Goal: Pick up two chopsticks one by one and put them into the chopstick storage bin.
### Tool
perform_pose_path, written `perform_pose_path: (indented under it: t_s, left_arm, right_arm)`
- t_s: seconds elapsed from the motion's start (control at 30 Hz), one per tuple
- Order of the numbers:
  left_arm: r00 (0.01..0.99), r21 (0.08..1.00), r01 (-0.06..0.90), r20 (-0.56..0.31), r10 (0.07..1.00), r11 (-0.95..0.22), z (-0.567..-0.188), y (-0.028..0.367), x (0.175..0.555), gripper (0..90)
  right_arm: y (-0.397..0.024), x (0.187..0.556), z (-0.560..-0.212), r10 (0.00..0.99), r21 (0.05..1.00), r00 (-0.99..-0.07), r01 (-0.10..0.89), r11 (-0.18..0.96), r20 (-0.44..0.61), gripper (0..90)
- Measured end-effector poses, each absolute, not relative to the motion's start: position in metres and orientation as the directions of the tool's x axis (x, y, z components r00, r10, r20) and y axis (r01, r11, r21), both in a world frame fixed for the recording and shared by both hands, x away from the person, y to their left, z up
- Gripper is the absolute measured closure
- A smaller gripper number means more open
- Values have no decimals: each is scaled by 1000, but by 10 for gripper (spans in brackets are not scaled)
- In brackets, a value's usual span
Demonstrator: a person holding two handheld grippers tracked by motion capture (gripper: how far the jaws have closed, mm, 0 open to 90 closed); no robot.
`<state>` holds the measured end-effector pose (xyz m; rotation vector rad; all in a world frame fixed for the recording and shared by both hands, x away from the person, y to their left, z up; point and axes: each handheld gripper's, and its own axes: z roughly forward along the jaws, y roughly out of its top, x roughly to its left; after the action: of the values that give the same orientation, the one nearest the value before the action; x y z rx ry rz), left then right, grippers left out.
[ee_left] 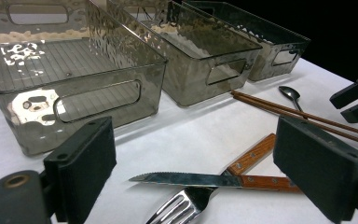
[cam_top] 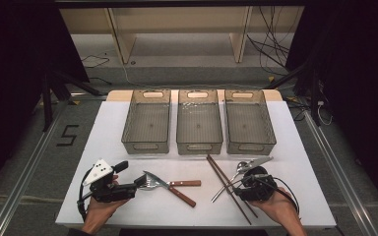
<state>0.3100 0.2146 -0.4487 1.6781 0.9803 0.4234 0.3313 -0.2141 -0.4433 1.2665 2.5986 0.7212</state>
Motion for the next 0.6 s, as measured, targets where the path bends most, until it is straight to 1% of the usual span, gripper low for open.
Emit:
perform_pose_path:
  t_s: [0.07, 0.23, 0.33, 0.6]
  left_arm:
    - [595, 919, 390, -198, 779, -64, -449, 215, 310, 126]
    - [596, 920, 387, -196, 779, -65, -449, 214, 310, 126]
    - [596, 920, 387, -194, 779, -67, -449, 214, 310, 126]
    - [599, 921, 382, -188, 779, -71, -448, 214, 309, 126]
  right_arm:
    - [-214, 332, -444, 773, 484, -632, 696, 530, 61, 561]
    - [-210, 333, -448, 775, 443, -630, 709, 548, 49, 622]
    - [-208, 334, -451, 769, 436, -636, 708, 555, 54, 663]
    - [-206, 336, -455, 769, 414, -636, 717, 560, 62, 718]
